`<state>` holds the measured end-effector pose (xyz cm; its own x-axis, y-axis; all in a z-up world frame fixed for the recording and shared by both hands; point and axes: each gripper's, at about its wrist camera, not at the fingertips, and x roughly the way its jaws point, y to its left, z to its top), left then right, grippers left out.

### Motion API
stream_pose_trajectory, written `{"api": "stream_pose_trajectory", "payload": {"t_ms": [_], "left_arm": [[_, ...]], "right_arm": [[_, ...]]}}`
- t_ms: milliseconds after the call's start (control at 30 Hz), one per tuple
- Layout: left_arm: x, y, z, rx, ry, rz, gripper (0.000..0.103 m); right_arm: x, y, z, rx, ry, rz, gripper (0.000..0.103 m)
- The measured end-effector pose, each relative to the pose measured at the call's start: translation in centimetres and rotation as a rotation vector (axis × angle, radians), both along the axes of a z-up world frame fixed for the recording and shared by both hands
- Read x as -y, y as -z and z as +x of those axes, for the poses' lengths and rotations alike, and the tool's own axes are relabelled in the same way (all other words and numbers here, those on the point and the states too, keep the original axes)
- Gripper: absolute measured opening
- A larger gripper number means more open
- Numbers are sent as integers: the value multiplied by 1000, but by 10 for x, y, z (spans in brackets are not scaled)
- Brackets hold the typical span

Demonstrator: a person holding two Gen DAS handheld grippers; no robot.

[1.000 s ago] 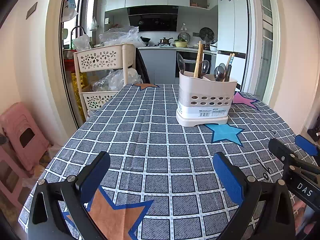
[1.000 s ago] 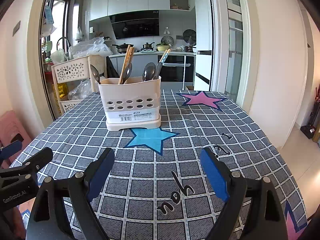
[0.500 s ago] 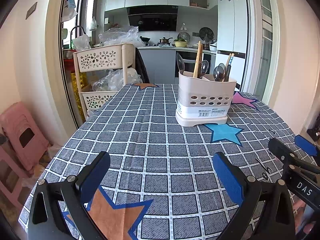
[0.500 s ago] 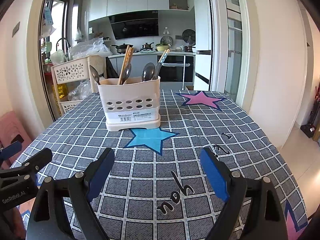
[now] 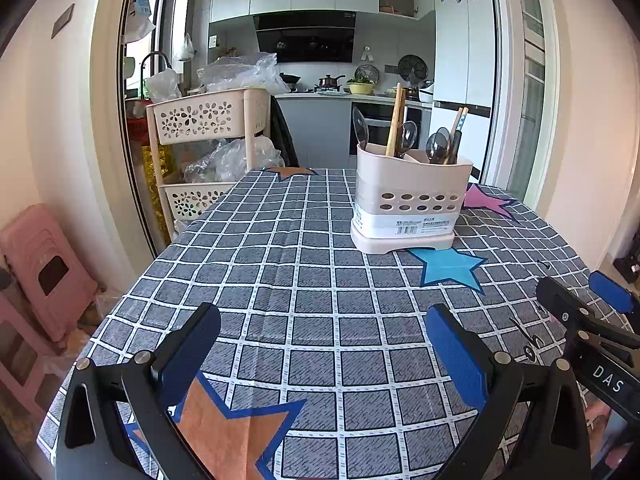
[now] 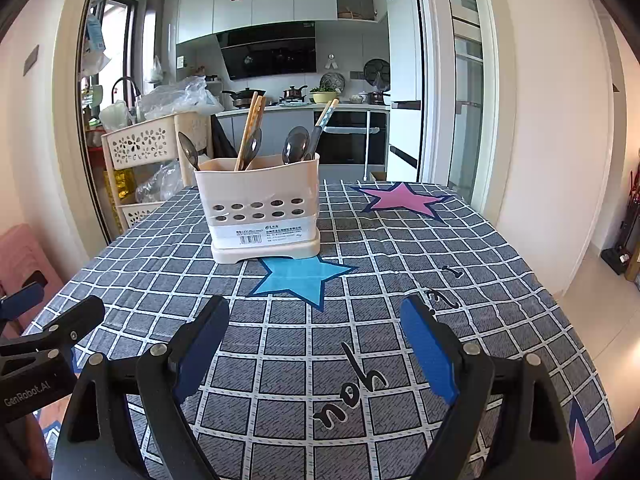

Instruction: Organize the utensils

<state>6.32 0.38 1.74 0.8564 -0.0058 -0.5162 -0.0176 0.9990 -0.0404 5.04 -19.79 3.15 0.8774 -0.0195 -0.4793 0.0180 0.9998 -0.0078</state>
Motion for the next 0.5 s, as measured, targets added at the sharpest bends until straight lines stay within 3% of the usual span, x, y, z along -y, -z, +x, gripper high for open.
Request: {"api": "stream_pose_trajectory", "payload": {"t_ms": [500], "left_arm": [[0, -1, 1, 1, 4, 0, 103]], "right_arm": [[-1, -2, 0, 3, -1, 2, 90]]}}
